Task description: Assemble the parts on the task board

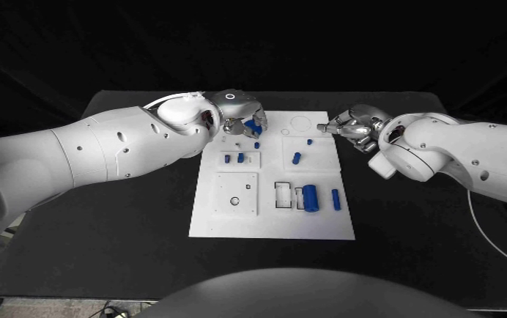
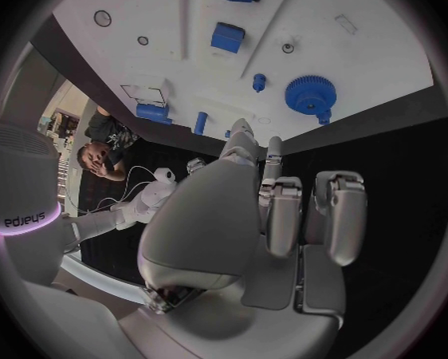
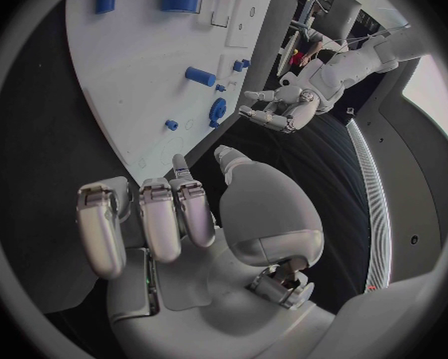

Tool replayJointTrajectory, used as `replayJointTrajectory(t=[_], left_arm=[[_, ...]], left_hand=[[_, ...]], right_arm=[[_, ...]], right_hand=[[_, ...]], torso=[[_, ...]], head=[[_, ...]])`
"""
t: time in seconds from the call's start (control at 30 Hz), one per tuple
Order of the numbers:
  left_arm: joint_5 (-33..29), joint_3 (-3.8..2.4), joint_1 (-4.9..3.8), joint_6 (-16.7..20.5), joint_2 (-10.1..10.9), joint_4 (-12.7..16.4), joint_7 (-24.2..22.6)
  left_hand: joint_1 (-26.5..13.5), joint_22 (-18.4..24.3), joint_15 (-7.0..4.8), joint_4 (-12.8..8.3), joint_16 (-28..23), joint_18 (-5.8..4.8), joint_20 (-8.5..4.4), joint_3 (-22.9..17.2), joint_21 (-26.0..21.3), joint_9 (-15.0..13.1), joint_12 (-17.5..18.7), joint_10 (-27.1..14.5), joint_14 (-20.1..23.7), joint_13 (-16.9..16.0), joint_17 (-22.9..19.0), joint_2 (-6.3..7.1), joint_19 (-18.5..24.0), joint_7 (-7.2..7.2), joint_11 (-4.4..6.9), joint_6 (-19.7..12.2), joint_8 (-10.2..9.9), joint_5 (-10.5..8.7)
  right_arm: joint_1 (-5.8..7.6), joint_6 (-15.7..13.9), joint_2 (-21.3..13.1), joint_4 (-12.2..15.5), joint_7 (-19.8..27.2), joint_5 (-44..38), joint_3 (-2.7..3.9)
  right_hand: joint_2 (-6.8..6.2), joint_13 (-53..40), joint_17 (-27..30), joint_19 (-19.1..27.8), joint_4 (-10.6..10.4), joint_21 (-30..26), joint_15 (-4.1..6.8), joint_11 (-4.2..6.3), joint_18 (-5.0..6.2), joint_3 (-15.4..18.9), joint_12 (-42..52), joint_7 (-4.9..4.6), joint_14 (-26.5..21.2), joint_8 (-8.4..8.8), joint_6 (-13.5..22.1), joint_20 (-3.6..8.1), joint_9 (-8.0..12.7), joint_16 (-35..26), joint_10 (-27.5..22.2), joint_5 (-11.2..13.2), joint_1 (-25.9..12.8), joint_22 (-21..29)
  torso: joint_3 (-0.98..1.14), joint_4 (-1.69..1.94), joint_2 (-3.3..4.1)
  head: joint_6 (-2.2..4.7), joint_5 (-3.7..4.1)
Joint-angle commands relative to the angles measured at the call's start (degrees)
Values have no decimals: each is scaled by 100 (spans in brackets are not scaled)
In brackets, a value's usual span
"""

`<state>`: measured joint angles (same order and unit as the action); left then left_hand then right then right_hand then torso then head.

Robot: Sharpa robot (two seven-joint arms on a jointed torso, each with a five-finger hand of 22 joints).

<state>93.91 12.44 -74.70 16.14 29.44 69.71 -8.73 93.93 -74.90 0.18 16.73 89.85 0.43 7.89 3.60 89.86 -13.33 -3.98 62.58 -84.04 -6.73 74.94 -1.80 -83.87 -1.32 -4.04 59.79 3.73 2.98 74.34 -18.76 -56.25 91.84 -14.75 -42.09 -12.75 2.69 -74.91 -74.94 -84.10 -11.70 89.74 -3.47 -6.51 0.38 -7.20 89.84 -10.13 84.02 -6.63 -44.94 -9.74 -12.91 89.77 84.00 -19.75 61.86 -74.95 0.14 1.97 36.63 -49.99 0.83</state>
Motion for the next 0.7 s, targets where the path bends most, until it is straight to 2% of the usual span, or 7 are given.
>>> replayJointTrajectory(t=[0.03,0.27,0.7], left_arm=[[241,-3,26,-364,-36,-21,-122],[297,-3,74,-504,-85,-60,-73],[358,-4,95,-637,-171,-148,-22]], left_hand=[[78,-1510,-53,2,15,-43,-46,-51,14,24,30,-2,-596,45,1506,16,-613,-31,80,58,9,-20],[118,-1510,-120,3,15,-43,-64,-92,14,79,41,-3,-596,147,1506,29,-613,-116,149,66,-2,-21],[275,-1510,-198,-8,15,-43,-85,-211,14,188,48,-91,-596,310,1506,61,-613,-185,230,6,-10,-20]], right_arm=[[-5,36,-2,10,42,-14,0],[-5,45,-2,14,35,-14,0],[-5,64,5,11,28,-14,0]], right_hand=[[-19,-1509,-1506,-590,-9,26,-44,-27,-38,36,16,-49,598,-20,-5,-41,-10,23,600,-16,46,-1505],[-19,-1509,-1506,-590,-9,26,-44,-27,-38,36,16,-49,598,-20,-5,-41,-10,23,600,-16,46,-1505],[-15,-1509,-1506,-590,-7,26,-46,-28,-38,38,16,-50,598,-22,-4,-43,-12,23,600,-24,51,-1505]], torso=[[1,2,5],[1,3,3],[3,1,-4]], head=[[-1,8],[-1,13],[-1,-6]])
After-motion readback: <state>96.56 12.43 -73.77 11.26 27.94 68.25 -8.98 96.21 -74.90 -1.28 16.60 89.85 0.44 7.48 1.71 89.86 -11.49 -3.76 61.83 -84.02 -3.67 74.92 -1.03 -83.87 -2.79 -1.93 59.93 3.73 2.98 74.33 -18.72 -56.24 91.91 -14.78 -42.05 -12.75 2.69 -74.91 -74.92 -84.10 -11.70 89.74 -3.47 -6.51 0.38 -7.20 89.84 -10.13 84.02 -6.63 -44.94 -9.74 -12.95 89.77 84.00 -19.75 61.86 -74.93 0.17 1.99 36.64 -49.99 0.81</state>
